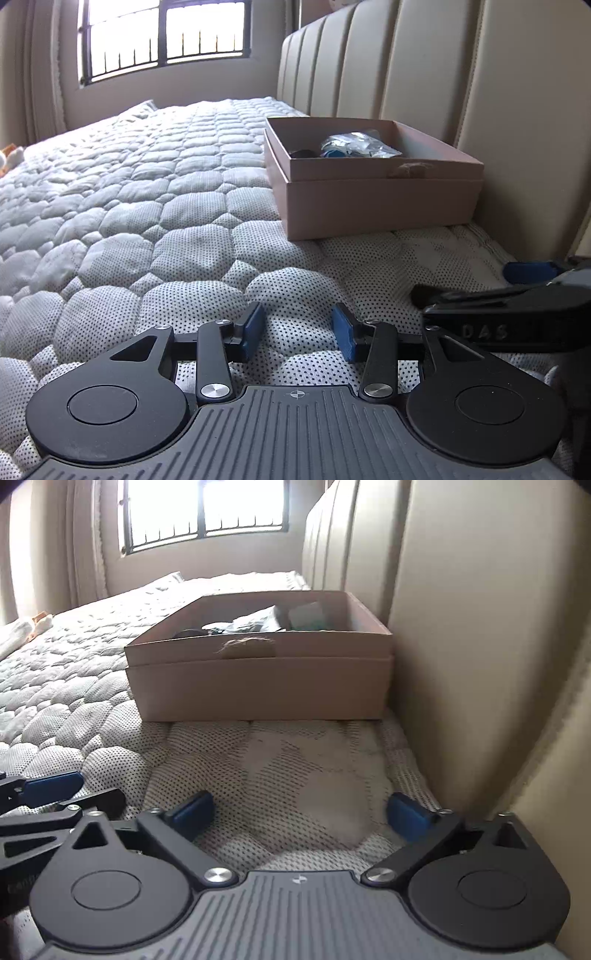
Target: Organize rigid objects
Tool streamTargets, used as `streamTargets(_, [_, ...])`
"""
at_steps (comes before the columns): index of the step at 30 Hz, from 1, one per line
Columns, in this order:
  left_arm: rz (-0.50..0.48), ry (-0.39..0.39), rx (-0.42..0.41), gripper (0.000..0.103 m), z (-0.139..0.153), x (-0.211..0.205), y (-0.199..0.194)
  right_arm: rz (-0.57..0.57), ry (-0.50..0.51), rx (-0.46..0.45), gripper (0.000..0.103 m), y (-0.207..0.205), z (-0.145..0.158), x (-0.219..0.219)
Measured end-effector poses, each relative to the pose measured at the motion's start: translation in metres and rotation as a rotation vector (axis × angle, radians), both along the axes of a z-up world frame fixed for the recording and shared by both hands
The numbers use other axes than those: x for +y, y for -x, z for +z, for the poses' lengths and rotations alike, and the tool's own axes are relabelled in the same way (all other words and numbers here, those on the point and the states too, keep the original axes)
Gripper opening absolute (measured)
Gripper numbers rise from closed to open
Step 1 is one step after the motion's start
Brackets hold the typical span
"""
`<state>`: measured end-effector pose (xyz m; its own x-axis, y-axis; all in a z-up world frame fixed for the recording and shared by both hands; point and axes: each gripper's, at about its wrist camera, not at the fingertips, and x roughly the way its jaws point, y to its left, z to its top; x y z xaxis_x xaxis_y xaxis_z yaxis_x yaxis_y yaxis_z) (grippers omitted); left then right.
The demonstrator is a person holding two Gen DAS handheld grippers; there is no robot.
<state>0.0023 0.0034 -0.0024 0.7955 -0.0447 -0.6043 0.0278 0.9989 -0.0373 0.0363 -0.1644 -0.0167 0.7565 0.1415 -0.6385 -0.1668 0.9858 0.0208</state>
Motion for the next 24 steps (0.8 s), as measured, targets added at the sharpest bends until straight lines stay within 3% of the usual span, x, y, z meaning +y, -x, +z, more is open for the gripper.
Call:
streamTargets(6, [0.015, 0.063, 0.009, 0.042, -0.001, 0.011, -0.003, 0.013, -0.014, -0.012, 0.103, -0.004, -0.004, -0.001])
streamTargets(12, [0.011, 0.025, 0.017, 0.041, 0.001, 0.007, -0.003, -0.003, -0.032, -0.036, 0.103, 0.001, -0.006, -0.003])
streamTargets(24, [0.011, 0.057, -0.006, 0.041, -0.003, 0.012, -0.001, 0.003, 0.0, -0.035, 0.103, 0.006, -0.005, 0.001])
